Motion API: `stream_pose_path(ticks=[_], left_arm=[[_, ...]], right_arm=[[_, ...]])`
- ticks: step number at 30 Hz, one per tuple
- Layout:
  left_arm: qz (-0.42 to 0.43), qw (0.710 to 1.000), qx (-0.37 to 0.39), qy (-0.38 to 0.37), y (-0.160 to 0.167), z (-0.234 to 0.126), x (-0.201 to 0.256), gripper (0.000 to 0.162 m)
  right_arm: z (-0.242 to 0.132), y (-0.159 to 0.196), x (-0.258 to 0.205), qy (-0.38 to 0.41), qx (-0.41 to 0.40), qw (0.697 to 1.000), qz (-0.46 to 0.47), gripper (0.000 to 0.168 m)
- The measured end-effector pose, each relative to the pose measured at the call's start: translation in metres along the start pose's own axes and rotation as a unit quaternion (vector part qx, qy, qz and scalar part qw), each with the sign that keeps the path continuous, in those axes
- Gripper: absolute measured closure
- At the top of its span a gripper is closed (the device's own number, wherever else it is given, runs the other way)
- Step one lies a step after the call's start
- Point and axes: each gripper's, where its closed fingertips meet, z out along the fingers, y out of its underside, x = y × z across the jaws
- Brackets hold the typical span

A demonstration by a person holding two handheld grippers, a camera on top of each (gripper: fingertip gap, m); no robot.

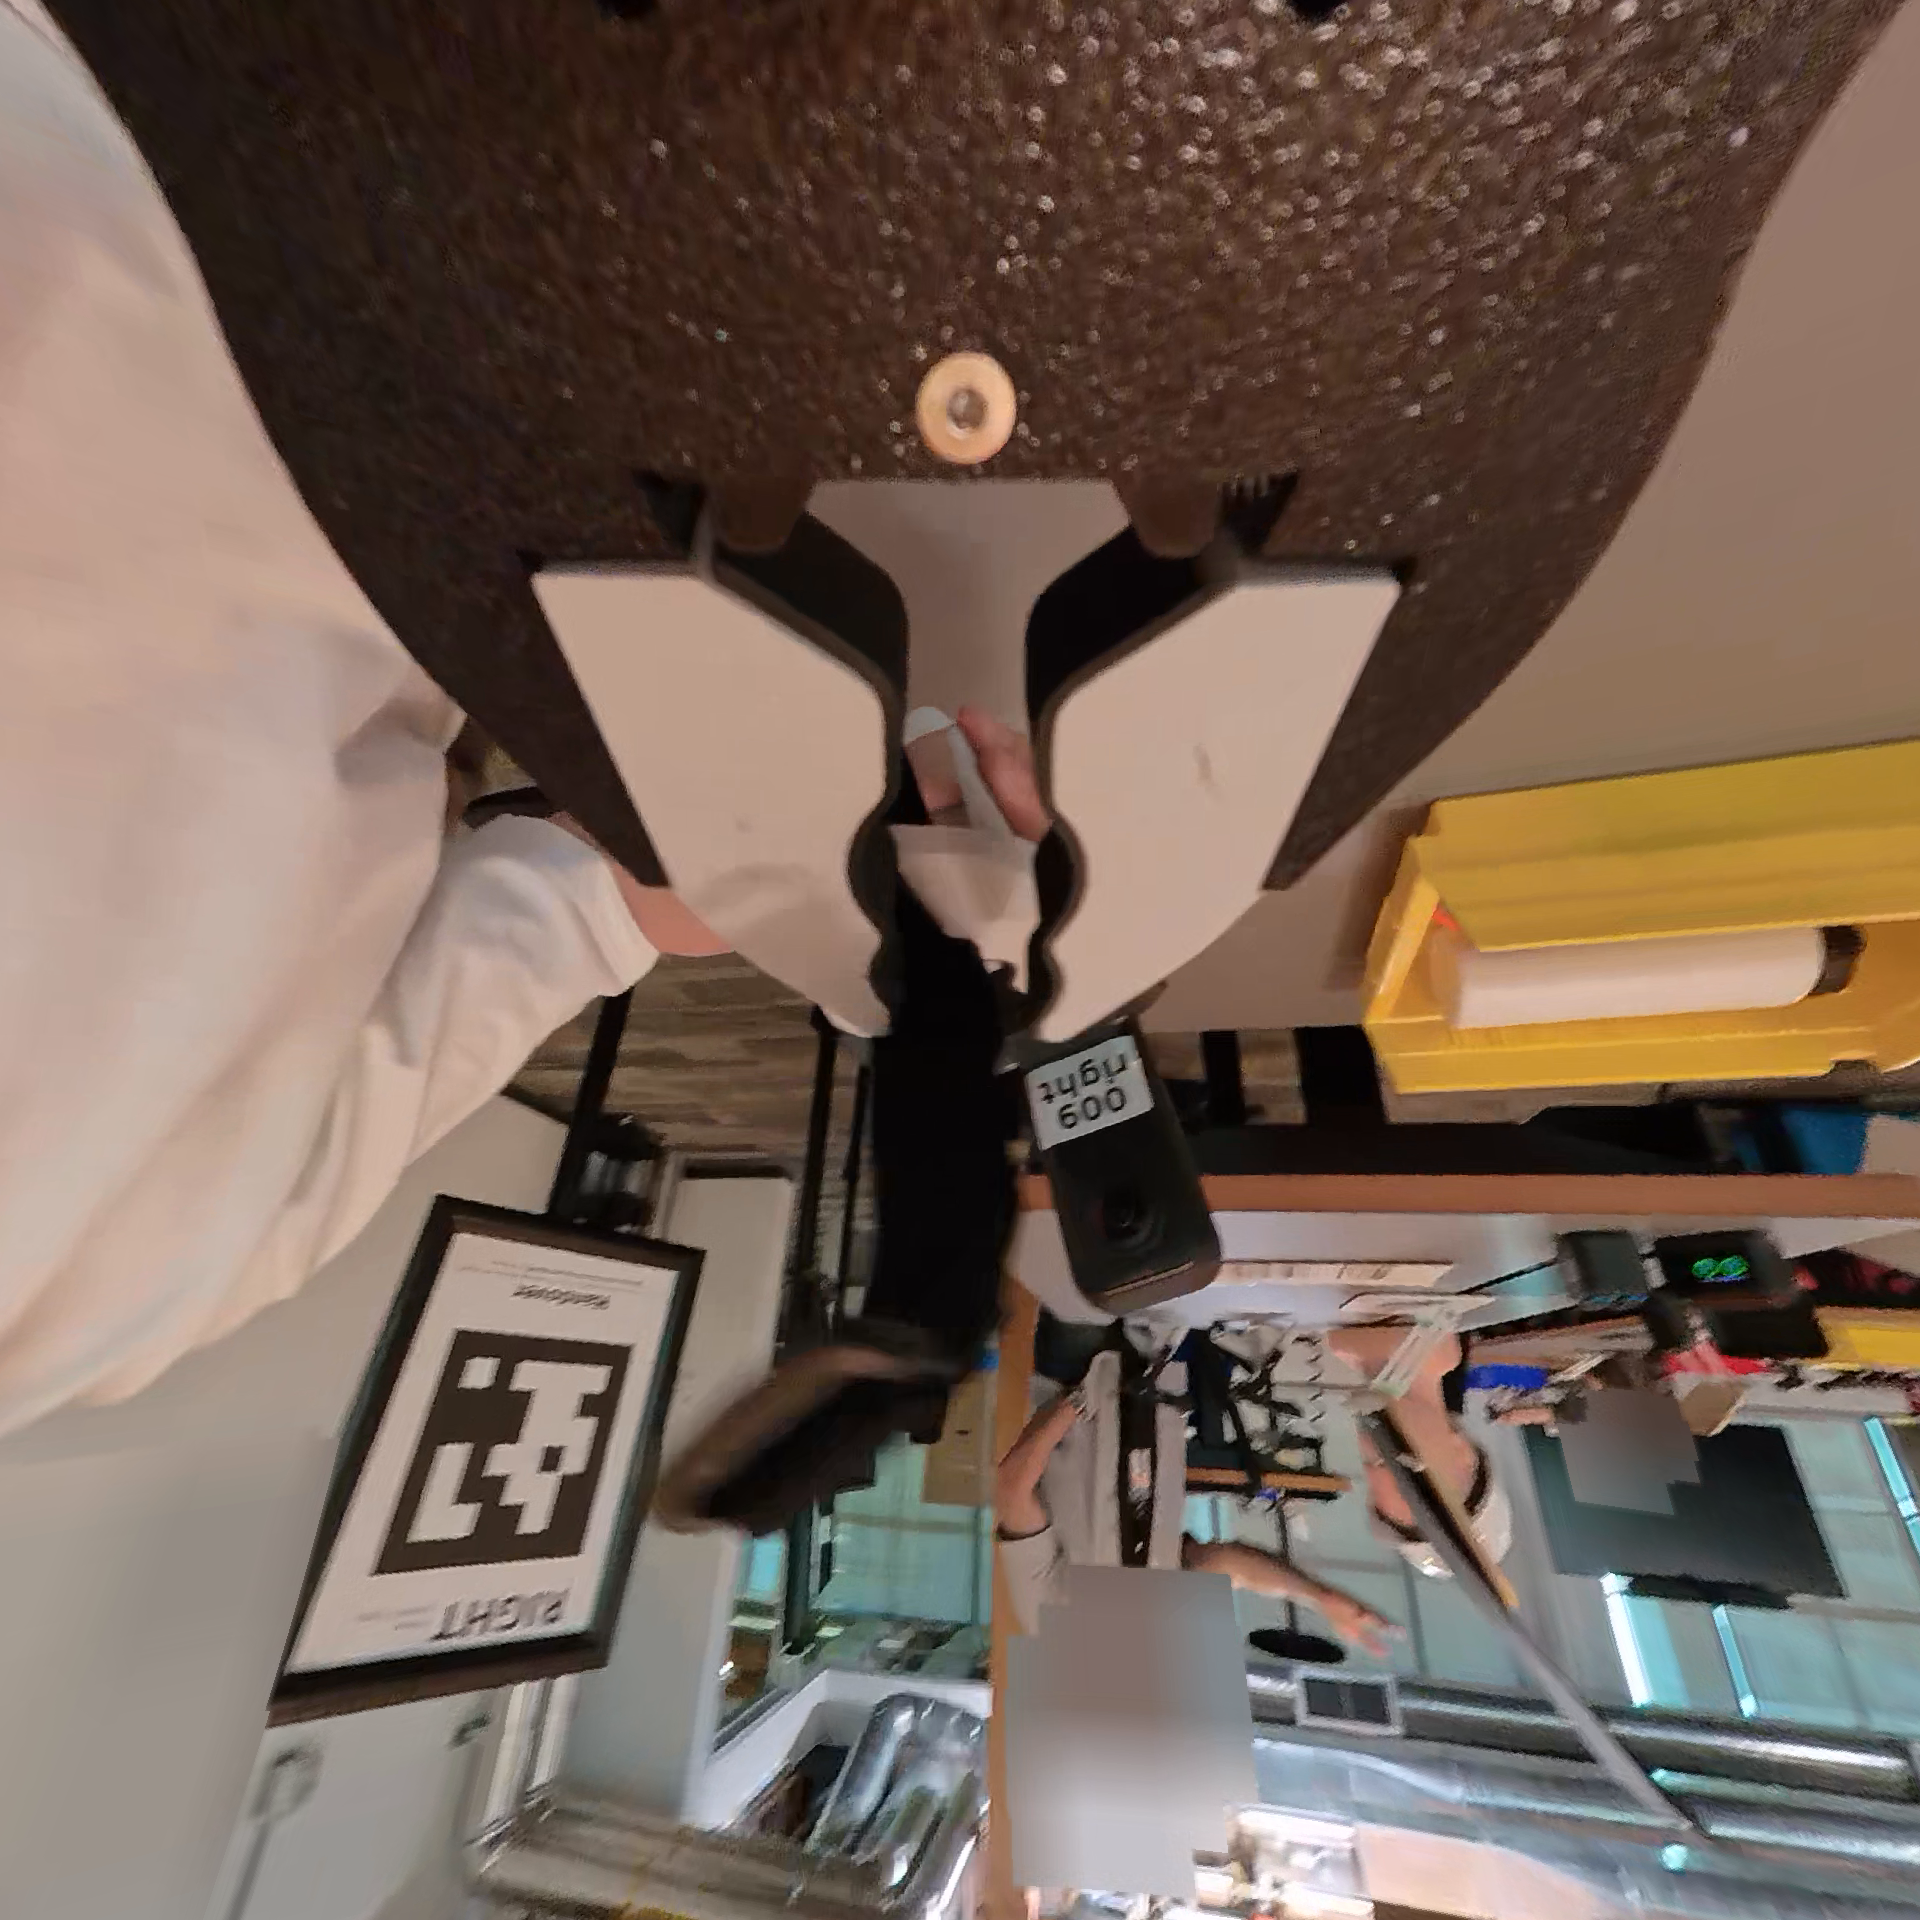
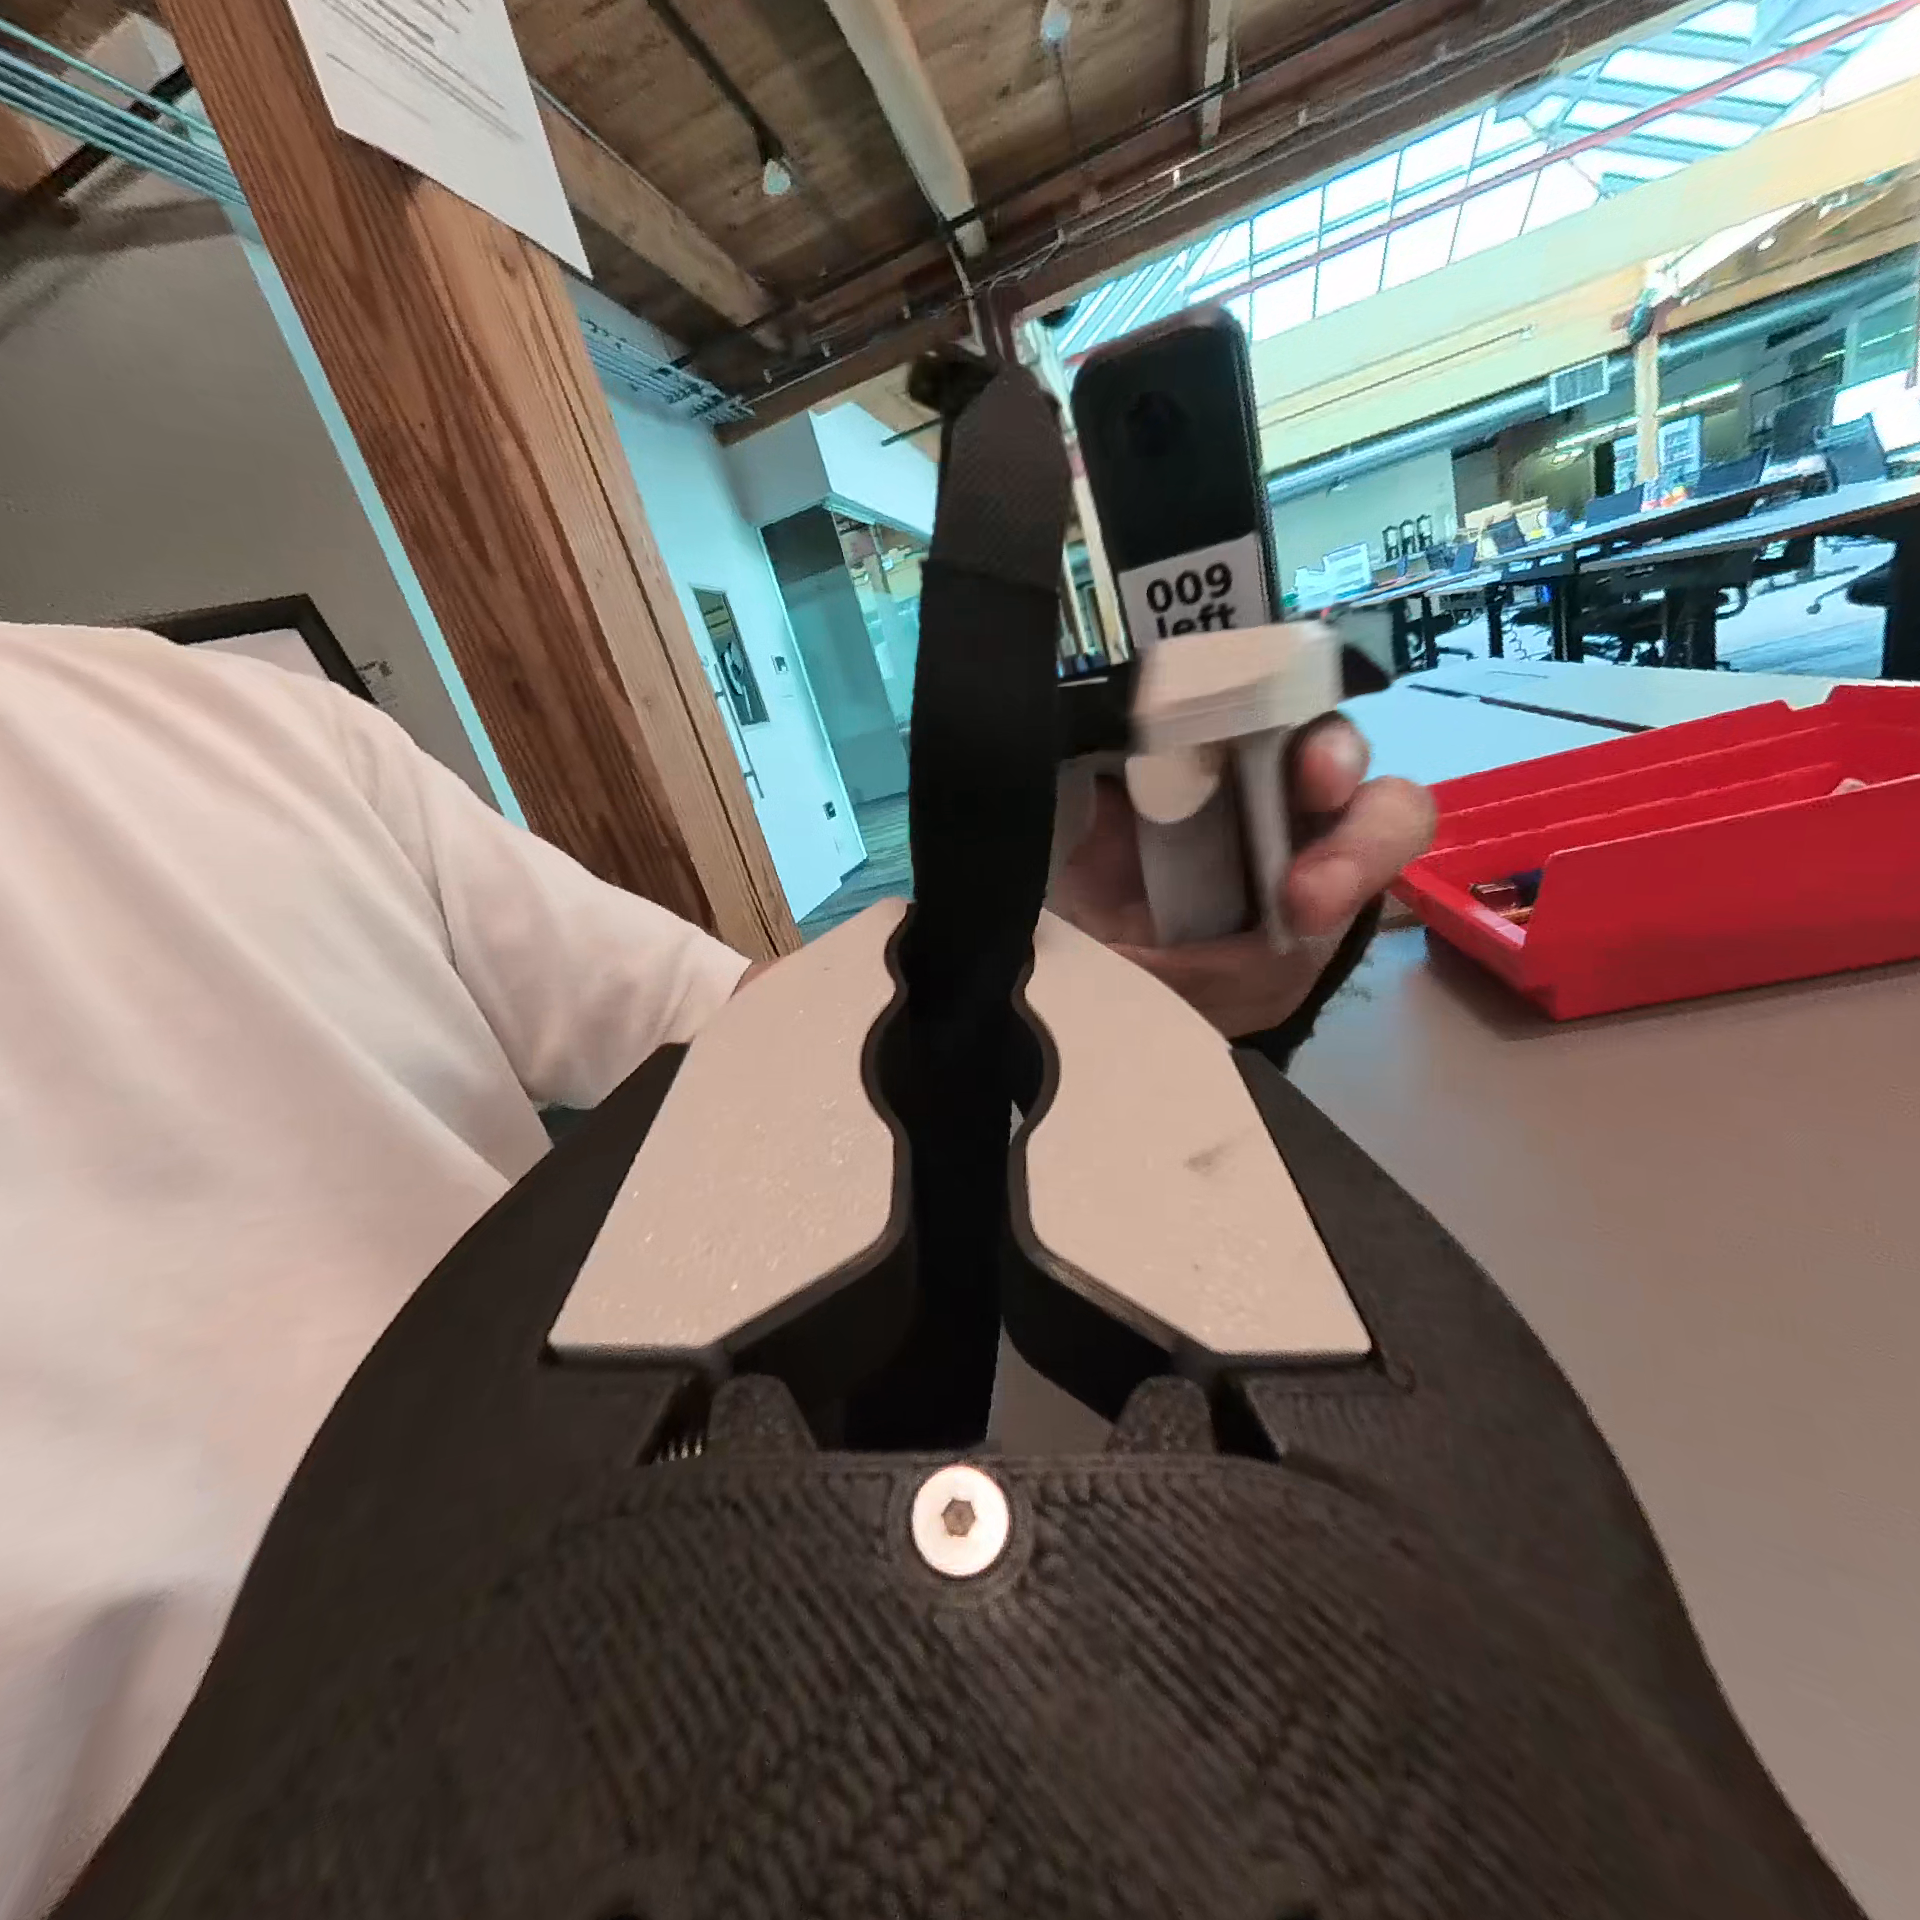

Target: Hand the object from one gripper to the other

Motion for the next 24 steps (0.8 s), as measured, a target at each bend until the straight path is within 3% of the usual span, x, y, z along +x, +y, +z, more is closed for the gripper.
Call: stream_pose_path(ticks=[1, 3, 12, 14, 17, 24], left_arm=[[0.001, 1.0, 0.009, 0.013, 0.0, 0.0, 0.004, 0.152], [0.013, 1.0, 0.016, 0.01, 0.003, 0.0, 0.005, 0.16], [0.031, 0.991, 0.02, -0.13, 0.001, -0.001, -0.024, 0.161], [0.018, 0.983, 0.055, -0.173, -0.011, -0.008, -0.034, 0.161], [-0.009, 0.969, 0.106, -0.221, -0.029, -0.02, -0.046, 0.161], [-0.071, 0.941, 0.223, -0.245, -0.057, -0.036, -0.053, 0.161]], right_arm=[[-0.001, 0.0, 0.001, 0.001, 0.0, 1.0, 0.004, 0.155], [-0.002, 0.003, 0.003, 0.005, -0.01, 1.0, 0.007, 0.154], [-0.018, -0.006, 0.033, 0.101, 0.016, 0.995, -0.014, 0.144], [-0.028, -0.006, 0.046, 0.162, 0.001, 0.984, -0.075, 0.115], [-0.04, -0.006, 0.057, 0.229, -0.041, 0.958, -0.17, 0.096], [-0.04, -0.026, 0.06, 0.264, 0.032, 0.94, -0.213, 0.101]])
